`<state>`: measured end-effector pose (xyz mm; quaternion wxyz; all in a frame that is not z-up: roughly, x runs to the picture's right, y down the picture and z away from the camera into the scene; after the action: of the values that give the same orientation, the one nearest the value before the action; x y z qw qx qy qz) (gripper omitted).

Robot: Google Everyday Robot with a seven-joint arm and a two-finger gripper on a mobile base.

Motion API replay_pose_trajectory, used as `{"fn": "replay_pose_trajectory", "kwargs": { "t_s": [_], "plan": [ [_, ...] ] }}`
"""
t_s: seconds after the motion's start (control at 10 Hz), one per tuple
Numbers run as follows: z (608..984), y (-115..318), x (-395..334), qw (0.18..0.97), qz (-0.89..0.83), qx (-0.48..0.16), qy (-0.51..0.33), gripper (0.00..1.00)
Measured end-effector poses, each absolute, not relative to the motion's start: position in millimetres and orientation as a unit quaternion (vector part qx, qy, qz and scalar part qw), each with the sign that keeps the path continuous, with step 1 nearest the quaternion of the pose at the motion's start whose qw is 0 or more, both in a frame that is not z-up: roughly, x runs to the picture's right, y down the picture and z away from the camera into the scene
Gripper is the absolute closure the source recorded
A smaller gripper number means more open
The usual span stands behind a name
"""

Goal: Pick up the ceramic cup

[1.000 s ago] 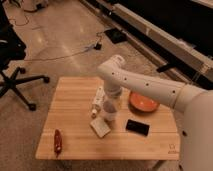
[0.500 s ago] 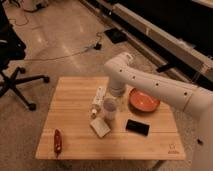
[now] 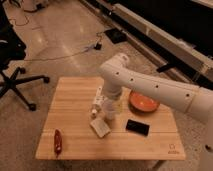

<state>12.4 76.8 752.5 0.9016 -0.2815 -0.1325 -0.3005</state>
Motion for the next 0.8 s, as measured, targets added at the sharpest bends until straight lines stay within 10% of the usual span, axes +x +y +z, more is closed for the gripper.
{"fn": "replay_pose_trajectory", "kwargs": {
  "t_s": [0.8],
  "plan": [
    [767.3, 69.6, -41.2, 0.889, -0.339, -0.260, -0.166, 0.20]
  ]
}}
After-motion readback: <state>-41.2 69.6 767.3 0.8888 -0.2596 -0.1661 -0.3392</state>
